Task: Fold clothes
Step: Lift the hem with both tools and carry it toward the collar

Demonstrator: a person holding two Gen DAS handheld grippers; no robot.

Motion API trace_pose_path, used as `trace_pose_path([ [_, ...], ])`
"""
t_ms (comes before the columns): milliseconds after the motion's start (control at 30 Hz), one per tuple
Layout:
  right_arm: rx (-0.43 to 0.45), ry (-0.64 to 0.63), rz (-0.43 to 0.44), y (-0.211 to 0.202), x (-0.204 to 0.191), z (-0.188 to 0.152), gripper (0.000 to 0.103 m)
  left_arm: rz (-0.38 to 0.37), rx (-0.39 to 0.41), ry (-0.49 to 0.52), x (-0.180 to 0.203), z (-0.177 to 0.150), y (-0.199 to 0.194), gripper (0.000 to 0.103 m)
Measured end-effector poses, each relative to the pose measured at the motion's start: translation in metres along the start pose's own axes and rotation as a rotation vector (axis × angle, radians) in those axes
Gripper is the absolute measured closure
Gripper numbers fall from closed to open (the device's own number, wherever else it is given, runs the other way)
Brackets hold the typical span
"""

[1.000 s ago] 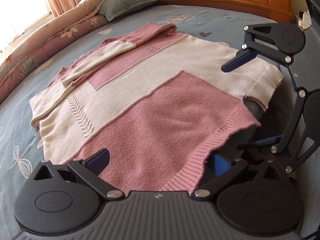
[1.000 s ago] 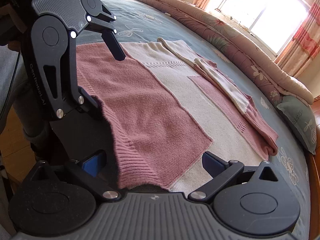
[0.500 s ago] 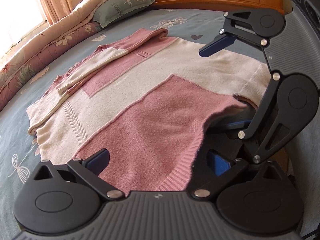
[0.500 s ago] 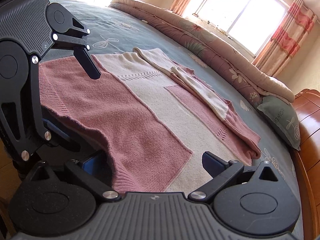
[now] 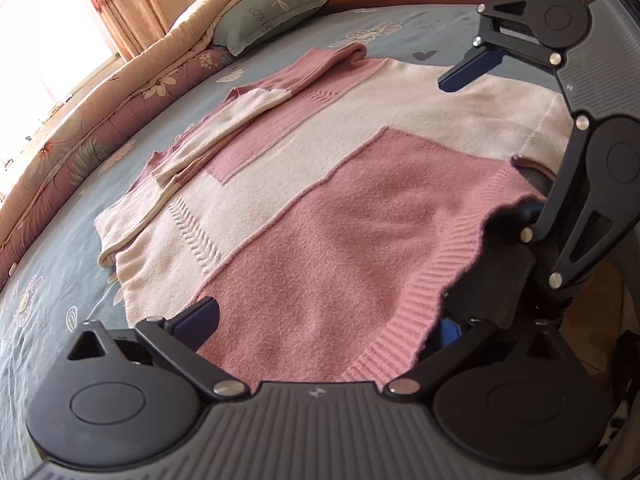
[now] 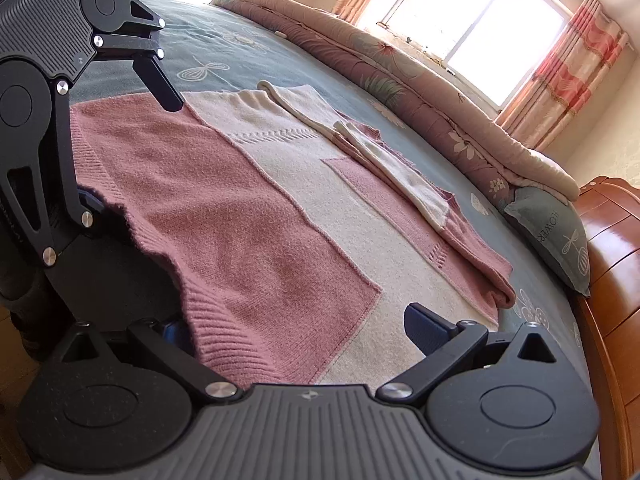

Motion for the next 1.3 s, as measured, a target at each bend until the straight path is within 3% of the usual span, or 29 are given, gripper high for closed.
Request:
trace_pose_path([
  [200,0.016,-0.08,-0.079,-0.002,-0.001,-0.006,0.0,0.07,0.031,0.088,0.003,0.002,0.001,0.001],
  [400,-0.083,-0.063,-0.228,-0.011,0.04,-0.046,0.0,0.167,0.018,0.114,-0.015,-0.017,-0.004,0.001],
  [733,-0.068,-0.104,-0.264,0.0,0.025,-0.033,0.0,0.217,0.042,0.202,0.004,-0.001,0.003,0.001],
  [1000,-0.158,-0.167,-0.366,-0.01,0.04,-0.06,0.0,0.296,0.02,0.208,-0.015,-0.024,-0.005,0.001],
  [1300,-0.134,-0.238,-0.419,0.0,0.025,-0.05,0.0,0.334,0.068,0.289,0.005,-0.012,0.001,0.001],
])
Point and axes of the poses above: each gripper's, at about its wrist camera, not at the fingertips, and y roughly the way its jaws point, x to its right, z to its top, the point moved 5 cm from there along y, roughly the way its jaws point, and after that the axes turned 5 degrees about z, right-handed, at the moved point
